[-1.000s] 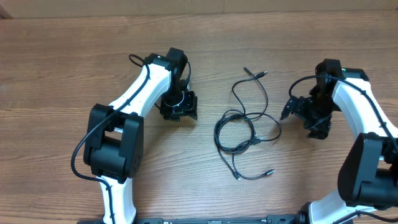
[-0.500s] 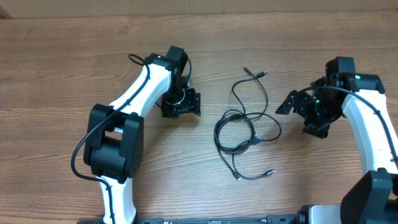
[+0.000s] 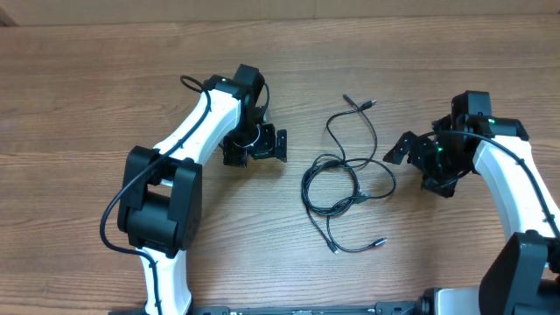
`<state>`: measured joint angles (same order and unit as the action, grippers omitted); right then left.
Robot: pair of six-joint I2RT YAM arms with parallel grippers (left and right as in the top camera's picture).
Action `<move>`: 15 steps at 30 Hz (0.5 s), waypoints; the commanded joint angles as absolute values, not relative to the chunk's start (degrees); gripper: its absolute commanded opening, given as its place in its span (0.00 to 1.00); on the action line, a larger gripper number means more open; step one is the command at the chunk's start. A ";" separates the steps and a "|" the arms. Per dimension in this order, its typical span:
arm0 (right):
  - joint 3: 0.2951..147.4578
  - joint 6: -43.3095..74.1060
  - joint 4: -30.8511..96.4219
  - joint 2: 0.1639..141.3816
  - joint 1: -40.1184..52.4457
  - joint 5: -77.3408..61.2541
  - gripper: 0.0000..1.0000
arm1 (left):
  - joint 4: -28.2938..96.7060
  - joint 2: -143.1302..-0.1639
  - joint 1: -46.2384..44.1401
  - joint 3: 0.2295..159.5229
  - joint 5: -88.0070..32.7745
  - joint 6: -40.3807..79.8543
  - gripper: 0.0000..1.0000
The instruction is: Untangle cables
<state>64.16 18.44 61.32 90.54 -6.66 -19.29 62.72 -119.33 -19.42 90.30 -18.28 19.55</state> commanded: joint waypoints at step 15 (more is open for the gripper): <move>63.96 19.35 57.28 90.37 -7.01 -19.66 1.00 | 62.65 -117.36 -19.57 90.02 -17.39 19.92 1.00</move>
